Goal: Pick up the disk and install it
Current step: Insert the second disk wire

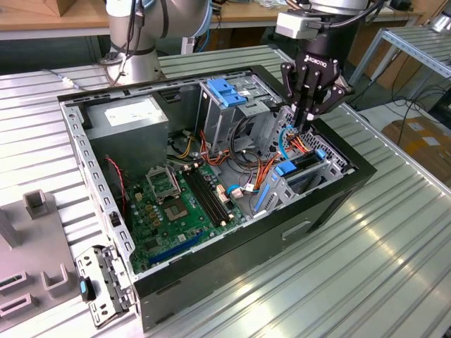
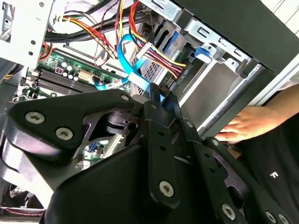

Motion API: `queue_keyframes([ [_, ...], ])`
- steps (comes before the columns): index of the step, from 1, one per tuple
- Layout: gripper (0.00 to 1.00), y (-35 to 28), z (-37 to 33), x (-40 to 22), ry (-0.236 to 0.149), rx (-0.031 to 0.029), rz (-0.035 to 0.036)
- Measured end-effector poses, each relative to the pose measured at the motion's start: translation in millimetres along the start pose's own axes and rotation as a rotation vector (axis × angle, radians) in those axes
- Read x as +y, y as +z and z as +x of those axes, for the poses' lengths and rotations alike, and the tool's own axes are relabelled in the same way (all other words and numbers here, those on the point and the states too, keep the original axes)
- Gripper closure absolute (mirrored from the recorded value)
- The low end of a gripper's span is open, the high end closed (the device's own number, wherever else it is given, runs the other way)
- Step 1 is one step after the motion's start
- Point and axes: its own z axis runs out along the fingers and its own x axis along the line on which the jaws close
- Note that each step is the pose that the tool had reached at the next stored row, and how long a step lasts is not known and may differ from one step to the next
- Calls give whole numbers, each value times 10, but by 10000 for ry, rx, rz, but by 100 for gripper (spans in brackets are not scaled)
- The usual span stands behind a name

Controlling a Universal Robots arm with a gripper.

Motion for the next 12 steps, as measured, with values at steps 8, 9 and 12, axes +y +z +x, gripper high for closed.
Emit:
queue_keyframes([
  [8, 84, 13, 3, -1, 4, 5, 16],
  [9, 84, 15, 5, -1, 6, 5, 22],
  [12, 84, 26, 14, -1, 15, 5, 61],
])
